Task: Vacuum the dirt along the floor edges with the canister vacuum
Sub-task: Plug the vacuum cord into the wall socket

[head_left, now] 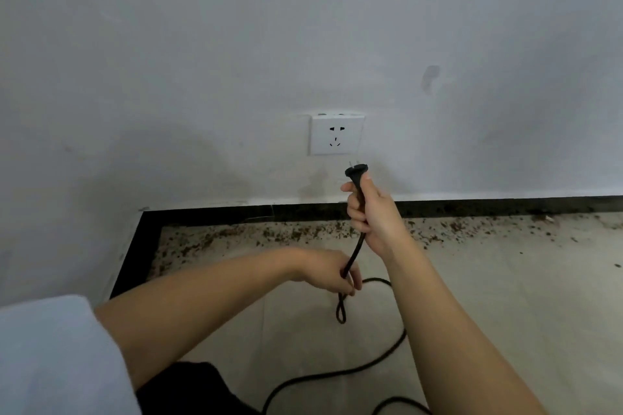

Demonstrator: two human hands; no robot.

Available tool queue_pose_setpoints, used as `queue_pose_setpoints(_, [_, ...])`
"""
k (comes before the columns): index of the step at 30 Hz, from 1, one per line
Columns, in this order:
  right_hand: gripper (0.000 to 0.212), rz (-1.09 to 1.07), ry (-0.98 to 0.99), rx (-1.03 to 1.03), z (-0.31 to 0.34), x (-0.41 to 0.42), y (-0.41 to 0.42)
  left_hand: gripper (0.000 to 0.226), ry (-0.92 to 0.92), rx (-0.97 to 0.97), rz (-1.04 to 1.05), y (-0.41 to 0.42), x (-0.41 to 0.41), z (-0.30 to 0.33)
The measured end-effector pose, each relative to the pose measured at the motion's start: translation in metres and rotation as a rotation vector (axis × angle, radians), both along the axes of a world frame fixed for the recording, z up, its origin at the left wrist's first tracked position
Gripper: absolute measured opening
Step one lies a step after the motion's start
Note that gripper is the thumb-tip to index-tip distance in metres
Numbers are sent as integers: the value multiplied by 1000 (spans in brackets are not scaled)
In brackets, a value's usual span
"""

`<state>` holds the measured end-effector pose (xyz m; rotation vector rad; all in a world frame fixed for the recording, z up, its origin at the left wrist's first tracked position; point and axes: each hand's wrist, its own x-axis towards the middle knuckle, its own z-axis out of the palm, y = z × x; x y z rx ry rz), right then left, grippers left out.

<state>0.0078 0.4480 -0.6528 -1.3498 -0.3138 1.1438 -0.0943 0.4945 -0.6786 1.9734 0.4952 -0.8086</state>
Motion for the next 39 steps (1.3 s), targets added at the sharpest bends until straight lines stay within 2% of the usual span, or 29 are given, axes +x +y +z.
queue_pose_setpoints(2, [42, -26, 127, 33, -3, 0, 1, 40, 54, 123, -104, 19, -3, 7])
queue_pose_setpoints(4, [43, -57, 213, 37, 3, 4, 3, 39, -82, 427, -79, 42, -8, 18])
queue_pose_setpoints(6, [41, -80, 255, 39, 9, 10, 11, 42, -309, 708, 60, 63, -11, 27])
queue_pose_setpoints(10, [31, -61, 248, 74, 7, 21, 34, 52, -1025, 1222, 226, 107, -6, 31])
queue_pose_setpoints(13, [32, -43, 185, 72, 2, 16, 49, 54, -1098, 1615, 248, 136, 5, 42])
queue_pose_setpoints(17, [36, -64, 83, 80, 0, 6, 61, 64, -1059, 1915, 211, 172, 30, 44])
queue_pose_setpoints(19, [36, -89, 55, 84, 0, 7, 67, 66, -1071, 1997, 208, 182, 35, 36])
queue_pose_setpoints(23, [35, -114, -8, 94, 0, 4, 75, 66, -1135, 2042, 223, 183, 38, 34])
queue_pose_setpoints(30, [37, -143, 62, 50, 14, 1, 84, 69, -1135, 2022, 242, 182, 38, 36])
queue_pose_setpoints(39, [39, -154, 47, 19, 15, 8, 100, 67, -1158, 2033, 218, 183, 40, 35])
